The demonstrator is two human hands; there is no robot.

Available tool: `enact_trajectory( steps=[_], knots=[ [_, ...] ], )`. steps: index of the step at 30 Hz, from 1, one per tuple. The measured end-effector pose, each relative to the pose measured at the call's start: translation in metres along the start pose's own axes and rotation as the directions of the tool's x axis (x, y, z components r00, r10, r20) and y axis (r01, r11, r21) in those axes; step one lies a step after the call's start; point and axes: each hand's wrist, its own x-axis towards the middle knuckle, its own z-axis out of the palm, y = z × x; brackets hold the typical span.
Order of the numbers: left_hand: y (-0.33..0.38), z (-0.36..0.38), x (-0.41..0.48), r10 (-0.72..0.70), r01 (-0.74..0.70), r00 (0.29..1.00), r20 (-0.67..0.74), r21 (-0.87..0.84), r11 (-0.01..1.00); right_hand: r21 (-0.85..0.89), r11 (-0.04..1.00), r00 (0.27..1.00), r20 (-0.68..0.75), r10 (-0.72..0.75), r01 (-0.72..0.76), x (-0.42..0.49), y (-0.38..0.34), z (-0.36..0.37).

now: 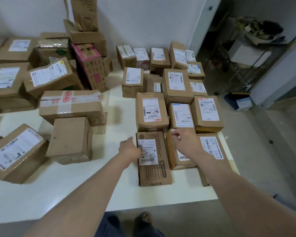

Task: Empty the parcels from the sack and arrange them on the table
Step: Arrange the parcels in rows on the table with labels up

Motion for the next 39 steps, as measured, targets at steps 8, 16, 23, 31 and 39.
enact_trajectory(
  steps=[8, 16, 23, 31, 39],
  knots=[
    [0.017, -0.110, -0.001, 0.325, -0.291, 0.820, -0.470, 0.146, 0.945, 0.127, 0.992, 0.998, 0.053, -0.034, 0.027, 0.041, -0.077, -0.008],
    [0.036, -0.253, 0.034, 0.449, -0.396, 0.709, -0.544, 0.219, 0.892, 0.289, 0.957, 0.999, 0.015, -0.037, 0.031, 0.118, -0.221, -0.007],
    [0.069, -0.346, 0.102, 0.458, -0.407, 0.707, -0.539, 0.219, 0.887, 0.321, 0.946, 0.992, 0.093, -0.089, 0.055, 0.160, -0.304, 0.030],
    [0.137, -0.392, 0.191, 0.313, -0.406, 0.783, -0.537, -0.061, 0.912, 0.529, 0.848, 0.998, -0.065, 0.023, 0.015, 0.285, -0.350, -0.026],
    [0.189, -0.401, 0.255, 0.064, -0.213, 0.853, -0.518, -0.234, 0.949, 0.400, 0.891, 0.959, -0.261, -0.113, 0.214, 0.374, -0.442, -0.061]
  ],
)
